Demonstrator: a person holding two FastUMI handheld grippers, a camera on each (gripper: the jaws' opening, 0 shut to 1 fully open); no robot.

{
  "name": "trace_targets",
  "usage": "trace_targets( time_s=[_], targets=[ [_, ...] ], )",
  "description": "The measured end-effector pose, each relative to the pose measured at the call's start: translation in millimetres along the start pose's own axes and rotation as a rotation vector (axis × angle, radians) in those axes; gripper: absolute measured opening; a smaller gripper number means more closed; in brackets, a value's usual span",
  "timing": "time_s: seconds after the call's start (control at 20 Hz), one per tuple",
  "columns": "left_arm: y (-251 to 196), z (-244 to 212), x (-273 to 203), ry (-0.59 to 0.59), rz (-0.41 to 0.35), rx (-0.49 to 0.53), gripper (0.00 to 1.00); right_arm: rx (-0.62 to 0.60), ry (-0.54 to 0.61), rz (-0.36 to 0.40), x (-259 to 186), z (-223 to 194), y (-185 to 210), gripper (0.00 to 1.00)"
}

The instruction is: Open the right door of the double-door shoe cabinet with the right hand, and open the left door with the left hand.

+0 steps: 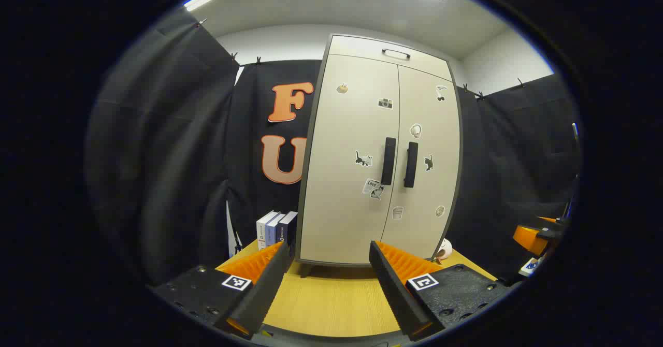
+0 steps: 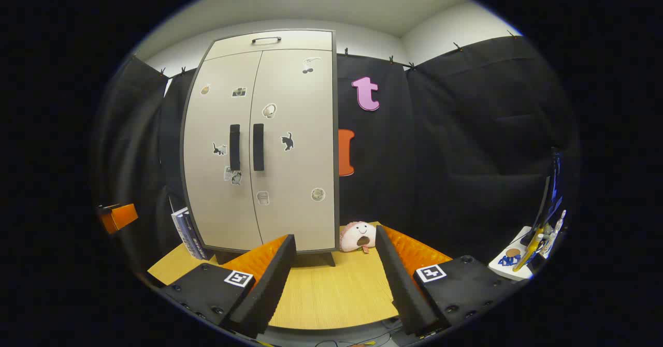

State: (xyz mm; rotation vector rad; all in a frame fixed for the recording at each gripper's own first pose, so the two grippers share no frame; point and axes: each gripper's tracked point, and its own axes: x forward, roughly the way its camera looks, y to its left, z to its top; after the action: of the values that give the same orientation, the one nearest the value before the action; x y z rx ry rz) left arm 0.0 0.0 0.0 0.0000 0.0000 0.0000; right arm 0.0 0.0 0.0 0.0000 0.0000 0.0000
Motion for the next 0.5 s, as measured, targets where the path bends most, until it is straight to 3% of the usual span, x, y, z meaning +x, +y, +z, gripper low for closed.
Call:
trace_targets(
  time_s=[0.5],
  targets=[
    [-4.6, 1.5, -4.3, 0.0, -0.005, 0.001, 0.95, 0.002, -0.001, -0.005, -3.9, -0.6, -3.7, 0.98]
  ],
)
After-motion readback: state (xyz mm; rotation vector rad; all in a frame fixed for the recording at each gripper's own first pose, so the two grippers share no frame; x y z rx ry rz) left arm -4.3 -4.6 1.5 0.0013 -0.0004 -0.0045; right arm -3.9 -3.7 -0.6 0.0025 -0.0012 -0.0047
